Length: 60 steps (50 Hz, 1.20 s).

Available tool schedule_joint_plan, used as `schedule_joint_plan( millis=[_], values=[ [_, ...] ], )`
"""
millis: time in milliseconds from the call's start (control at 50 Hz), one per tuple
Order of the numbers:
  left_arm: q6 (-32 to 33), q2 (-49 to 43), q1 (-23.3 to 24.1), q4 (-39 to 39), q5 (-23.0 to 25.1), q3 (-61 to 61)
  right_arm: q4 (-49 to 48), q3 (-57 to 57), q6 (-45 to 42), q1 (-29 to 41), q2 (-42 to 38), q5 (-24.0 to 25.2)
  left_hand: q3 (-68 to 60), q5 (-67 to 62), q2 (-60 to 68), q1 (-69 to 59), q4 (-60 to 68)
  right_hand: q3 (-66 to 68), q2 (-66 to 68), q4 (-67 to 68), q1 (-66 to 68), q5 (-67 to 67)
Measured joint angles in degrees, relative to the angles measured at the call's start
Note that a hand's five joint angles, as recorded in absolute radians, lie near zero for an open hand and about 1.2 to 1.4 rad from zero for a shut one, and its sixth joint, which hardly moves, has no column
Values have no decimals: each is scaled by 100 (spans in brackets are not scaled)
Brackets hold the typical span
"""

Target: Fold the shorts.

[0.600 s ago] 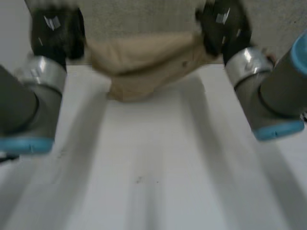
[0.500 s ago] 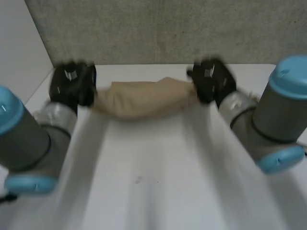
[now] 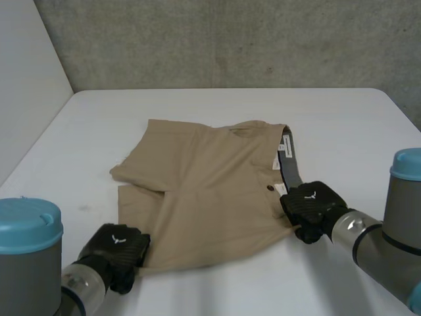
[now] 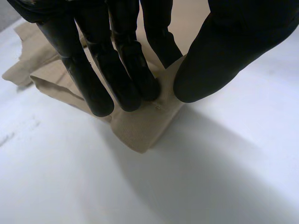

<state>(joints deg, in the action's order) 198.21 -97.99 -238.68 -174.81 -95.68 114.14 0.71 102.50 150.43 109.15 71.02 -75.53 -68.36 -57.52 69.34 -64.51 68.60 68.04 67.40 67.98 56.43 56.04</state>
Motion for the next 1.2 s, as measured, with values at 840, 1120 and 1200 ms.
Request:
schedule_joint_plan(
  millis=[840, 1120, 1200],
  values=[
    [40, 673, -398, -627, 28, 516, 791, -810, 812, -567, 848, 396, 4136, 4161, -4265, 3707, -4245, -4263, -4199, -4256, -3394, -4050],
    [58, 615, -341, -634, 32, 603, 1124, -2471, 1681, -386, -366, 295, 4125, 4091, -4251, 3704, -4231, -4446, -4352, -4492, -3590, -4288],
    [63, 623, -342, -634, 32, 613, 1134, -2857, 1894, -321, -909, 267, 4121, 3997, -4207, 3687, -4138, -4067, -4033, -4012, -3280, -3904]
  ],
)
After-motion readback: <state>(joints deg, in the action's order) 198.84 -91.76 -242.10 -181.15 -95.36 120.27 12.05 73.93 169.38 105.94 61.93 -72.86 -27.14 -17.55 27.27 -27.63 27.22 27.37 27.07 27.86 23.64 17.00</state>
